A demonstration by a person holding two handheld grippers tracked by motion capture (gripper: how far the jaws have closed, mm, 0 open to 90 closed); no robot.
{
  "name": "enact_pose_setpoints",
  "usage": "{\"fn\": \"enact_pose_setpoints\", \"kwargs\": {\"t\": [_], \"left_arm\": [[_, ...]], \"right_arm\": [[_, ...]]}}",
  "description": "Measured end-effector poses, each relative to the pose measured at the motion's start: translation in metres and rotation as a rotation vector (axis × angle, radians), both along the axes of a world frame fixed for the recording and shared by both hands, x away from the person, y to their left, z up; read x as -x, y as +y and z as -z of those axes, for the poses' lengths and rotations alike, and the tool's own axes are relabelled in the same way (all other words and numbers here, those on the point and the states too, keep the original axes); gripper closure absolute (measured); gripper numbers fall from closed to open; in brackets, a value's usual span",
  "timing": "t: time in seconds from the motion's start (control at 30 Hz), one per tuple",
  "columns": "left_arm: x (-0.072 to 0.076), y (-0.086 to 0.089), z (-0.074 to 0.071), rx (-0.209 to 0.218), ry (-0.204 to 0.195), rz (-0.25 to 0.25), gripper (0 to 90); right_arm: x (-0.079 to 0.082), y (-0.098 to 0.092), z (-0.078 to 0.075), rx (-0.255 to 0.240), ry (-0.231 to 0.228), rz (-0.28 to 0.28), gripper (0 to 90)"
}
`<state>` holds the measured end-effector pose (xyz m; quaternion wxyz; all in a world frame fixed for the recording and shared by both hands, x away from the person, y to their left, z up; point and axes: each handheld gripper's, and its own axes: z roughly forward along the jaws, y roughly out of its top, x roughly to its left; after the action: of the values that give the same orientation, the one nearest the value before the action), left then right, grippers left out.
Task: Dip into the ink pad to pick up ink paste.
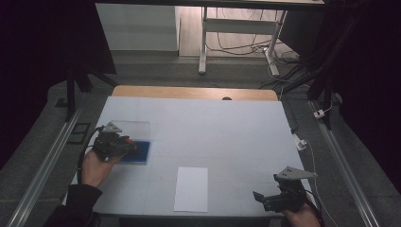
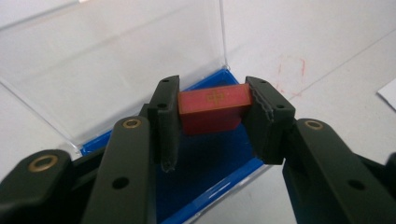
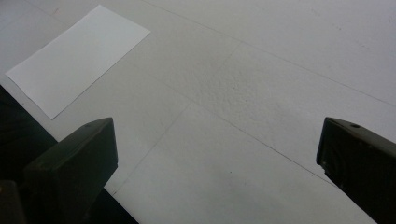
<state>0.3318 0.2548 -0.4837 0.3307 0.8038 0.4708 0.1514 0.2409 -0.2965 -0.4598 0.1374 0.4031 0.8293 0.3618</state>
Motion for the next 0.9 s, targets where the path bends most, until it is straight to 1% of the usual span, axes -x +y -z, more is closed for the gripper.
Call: {"fn": "enact_pose_setpoints", "kwargs": {"t": [0.03,0.13,0.23,0.33,0.4,0.5,0.57,0.67,0.8,0.83,0.9], "left_arm": [[0.0,-0.001,0.0,0.005,0.003,0.008,57.8],[-0.001,-0.003,0.002,-0.024,0.013,0.015,57.7],[-0.003,-0.002,0.005,-0.039,0.023,0.008,57.7],[-0.005,0.0,0.007,-0.048,0.031,-0.014,57.7],[-0.005,0.001,0.008,-0.063,0.03,-0.025,57.7],[-0.006,0.004,0.01,-0.06,0.036,-0.029,57.7],[-0.006,0.004,0.011,-0.066,0.042,-0.033,57.7],[-0.007,0.002,0.013,-0.087,0.043,-0.034,57.7],[-0.006,-0.002,0.016,-0.14,0.044,-0.032,57.7],[-0.005,-0.003,0.017,-0.145,0.037,-0.029,57.7],[-0.006,-0.003,0.017,-0.136,0.043,-0.039,57.7]], "right_arm": [[0.0,0.0,0.0,0.0,0.0,0.0,0.0],[0.0,0.0,0.0,-0.001,-0.002,-0.001,0.0],[0.0,0.0,0.0,0.002,-0.001,-0.001,0.0],[0.0,0.0,0.0,0.002,-0.001,-0.002,0.0],[0.0,0.0,0.0,0.004,-0.001,-0.004,0.0],[0.0,0.001,0.0,0.006,-0.002,-0.007,0.0],[0.0,0.001,0.0,0.007,-0.002,-0.007,0.0],[0.0,0.001,0.0,0.007,-0.002,-0.008,0.0],[0.0,0.001,0.0,0.011,-0.001,-0.009,0.0],[0.0,0.001,0.0,0.011,-0.001,-0.009,0.0],[0.0,0.001,0.0,0.012,0.0,-0.01,0.0]]}}
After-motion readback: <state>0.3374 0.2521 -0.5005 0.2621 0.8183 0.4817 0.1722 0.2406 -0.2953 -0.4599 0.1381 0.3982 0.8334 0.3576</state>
